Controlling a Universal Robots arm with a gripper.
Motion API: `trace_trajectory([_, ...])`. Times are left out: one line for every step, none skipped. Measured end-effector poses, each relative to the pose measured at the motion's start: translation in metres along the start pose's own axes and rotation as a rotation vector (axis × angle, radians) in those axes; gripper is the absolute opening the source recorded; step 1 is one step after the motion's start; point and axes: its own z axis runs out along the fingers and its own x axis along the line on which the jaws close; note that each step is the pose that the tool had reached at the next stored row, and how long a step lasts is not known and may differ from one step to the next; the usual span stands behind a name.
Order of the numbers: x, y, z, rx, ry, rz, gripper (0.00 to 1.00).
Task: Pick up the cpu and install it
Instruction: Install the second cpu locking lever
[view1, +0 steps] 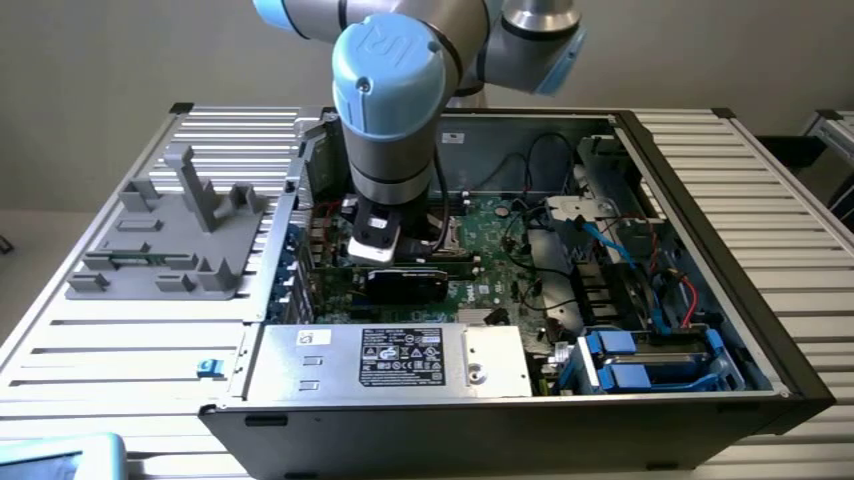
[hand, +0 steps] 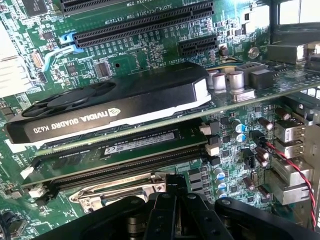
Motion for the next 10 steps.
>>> trace_trajectory([0.0000, 0.0001, 0.0008, 0.0000, 0.0001, 0.000, 0.11])
trace_trajectory([-0.0001, 0.0001, 0.0015, 0.0000, 0.0001, 0.000, 0.11])
trace_trajectory([-0.0002, 0.0000, 0.0021, -0.0002, 0.0000, 0.000, 0.11])
trace_trajectory([-0.0003, -0.0003, 0.0027, -0.0002, 0.0000, 0.000, 0.11])
trace_trajectory([-0.0004, -0.0006, 0.0034, -0.0001, 0.0000, 0.000, 0.11])
trace_trajectory([-0.0005, -0.0012, 0.0041, -0.0001, 0.0000, 0.000, 0.11])
trace_trajectory([-0.0007, -0.0016, 0.0048, 0.0000, 0.0001, 0.000, 0.11])
trace_trajectory([-0.0008, -0.0018, 0.0054, 0.0001, 0.0001, 0.000, 0.11])
trace_trajectory([-0.0009, -0.0018, 0.0057, 0.0000, 0.0001, 0.000, 0.11])
trace_trajectory([-0.0009, -0.0017, 0.0059, -0.0001, 0.0000, 0.000, 0.11])
